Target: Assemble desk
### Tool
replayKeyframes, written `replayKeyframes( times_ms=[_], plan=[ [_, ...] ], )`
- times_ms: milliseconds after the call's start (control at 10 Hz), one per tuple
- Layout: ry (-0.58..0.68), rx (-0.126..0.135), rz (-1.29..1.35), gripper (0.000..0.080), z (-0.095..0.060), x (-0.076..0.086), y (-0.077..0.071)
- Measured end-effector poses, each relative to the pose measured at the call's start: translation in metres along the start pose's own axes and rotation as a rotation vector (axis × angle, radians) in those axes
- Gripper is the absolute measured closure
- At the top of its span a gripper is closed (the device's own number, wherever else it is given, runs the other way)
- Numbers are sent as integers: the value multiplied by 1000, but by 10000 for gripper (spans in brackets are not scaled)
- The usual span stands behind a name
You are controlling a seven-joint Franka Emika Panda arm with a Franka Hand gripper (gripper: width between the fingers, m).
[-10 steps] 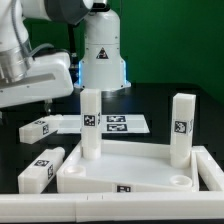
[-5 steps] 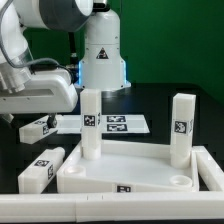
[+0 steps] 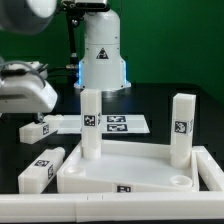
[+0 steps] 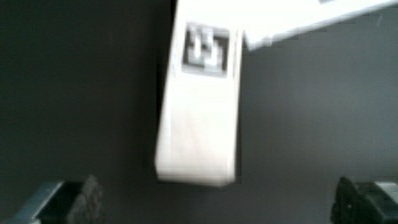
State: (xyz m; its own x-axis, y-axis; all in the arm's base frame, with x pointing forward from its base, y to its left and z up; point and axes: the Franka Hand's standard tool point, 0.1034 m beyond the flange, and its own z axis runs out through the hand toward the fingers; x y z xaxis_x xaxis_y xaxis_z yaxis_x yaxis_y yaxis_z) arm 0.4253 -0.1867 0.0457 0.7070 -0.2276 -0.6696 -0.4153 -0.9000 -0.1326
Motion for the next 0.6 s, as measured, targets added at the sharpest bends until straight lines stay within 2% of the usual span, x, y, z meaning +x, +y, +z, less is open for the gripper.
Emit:
replayKeyframes(
  times_ms=[100, 200, 300, 400, 500, 600],
  plan=[
    [-52, -4, -5, 151, -1, 7, 0],
    [-139, 6, -7, 151, 3, 3, -3],
    [-214, 29, 25, 151, 7, 2, -3],
    [-268, 97, 116, 151, 14, 7, -2],
    [-292, 132, 165, 151, 20, 9, 2],
    [-300, 130, 177, 151, 23, 8, 1]
  ],
)
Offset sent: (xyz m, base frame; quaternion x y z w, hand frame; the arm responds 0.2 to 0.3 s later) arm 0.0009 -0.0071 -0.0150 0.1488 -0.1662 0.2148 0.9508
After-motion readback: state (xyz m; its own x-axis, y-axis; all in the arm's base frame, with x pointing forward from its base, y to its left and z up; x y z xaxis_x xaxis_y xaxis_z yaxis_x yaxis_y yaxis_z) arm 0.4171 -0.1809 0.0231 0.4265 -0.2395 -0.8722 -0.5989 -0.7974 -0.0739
